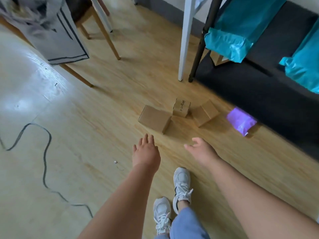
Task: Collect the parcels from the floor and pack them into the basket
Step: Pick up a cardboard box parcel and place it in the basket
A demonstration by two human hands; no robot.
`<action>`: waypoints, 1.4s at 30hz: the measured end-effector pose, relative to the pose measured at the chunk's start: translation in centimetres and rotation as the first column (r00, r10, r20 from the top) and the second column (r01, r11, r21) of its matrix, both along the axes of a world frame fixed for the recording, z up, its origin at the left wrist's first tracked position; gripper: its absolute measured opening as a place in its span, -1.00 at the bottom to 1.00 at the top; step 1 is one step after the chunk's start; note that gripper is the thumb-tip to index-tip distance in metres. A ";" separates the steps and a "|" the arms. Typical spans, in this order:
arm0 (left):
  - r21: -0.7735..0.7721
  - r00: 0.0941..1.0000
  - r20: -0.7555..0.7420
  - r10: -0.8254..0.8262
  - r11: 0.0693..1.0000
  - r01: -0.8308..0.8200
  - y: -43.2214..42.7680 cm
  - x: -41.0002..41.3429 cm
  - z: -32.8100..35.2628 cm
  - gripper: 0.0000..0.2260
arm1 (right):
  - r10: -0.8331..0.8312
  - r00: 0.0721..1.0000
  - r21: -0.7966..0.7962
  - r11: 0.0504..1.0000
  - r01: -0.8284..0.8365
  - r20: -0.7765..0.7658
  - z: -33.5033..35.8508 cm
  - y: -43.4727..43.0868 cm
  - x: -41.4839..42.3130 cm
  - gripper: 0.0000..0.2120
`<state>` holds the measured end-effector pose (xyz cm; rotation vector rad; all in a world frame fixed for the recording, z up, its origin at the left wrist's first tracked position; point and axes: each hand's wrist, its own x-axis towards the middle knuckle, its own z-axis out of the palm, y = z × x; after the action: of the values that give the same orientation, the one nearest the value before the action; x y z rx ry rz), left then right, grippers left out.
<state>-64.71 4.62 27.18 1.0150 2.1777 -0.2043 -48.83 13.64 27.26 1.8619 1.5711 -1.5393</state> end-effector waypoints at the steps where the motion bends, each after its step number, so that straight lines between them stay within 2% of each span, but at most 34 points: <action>1: 0.005 0.999 -0.002 0.033 0.999 -0.033 0.6 -1.3 -0.8 -0.52 | 0.014 1.000 -0.007 1.000 -0.014 -0.001 -0.7 1.1 -1.2 -0.44; 10: 0.074 0.978 0.051 0.203 0.976 -0.207 5.5 -9.8 -13.3 -0.54 | 0.032 0.999 -0.057 0.998 -0.031 0.014 -12.5 6.7 -9.9 -0.40; 14: 0.110 0.978 0.056 0.200 0.973 -0.205 8.0 -13.4 -21.4 -0.51 | -0.067 0.998 -0.056 0.996 0.068 0.018 -21.3 7.4 -13.3 -0.37; 18: 0.074 0.983 0.063 0.175 0.981 -0.179 9.4 -15.5 -28.3 -0.49 | -0.146 0.988 -0.098 0.984 0.152 0.057 -28.7 7.1 -14.8 -0.37; 24: 0.012 0.938 0.113 0.329 0.943 -0.332 10.6 -15.7 -32.3 -0.55 | -0.242 0.970 -0.165 0.958 0.235 -0.027 -33.7 7.0 -15.4 -0.23; 29: -0.028 0.877 0.199 0.437 0.897 -0.441 9.4 -14.6 -29.0 -0.57 | -0.347 0.937 -0.192 0.922 0.335 -0.033 -31.2 6.6 -13.5 -0.31; 32: -0.042 0.792 0.276 0.545 0.830 -0.556 8.5 -13.1 -25.0 -0.57 | -0.410 0.912 -0.170 0.899 0.404 -0.002 -26.8 6.0 -12.0 -0.31; 36: -0.042 0.650 0.384 0.656 0.716 -0.697 8.3 -10.8 -16.6 -0.48 | -0.449 0.892 -0.067 0.890 0.451 0.045 -18.2 5.8 -10.1 -0.41; 42: -0.062 0.602 0.430 0.673 0.687 -0.724 8.8 -7.7 -1.6 -0.34 | -0.474 0.879 0.002 0.880 0.475 0.044 -2.5 5.6 -6.2 -0.26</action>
<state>-72.45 13.40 25.59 0.1433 2.0135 0.4905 -55.08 19.25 24.75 2.3852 1.1300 -1.6655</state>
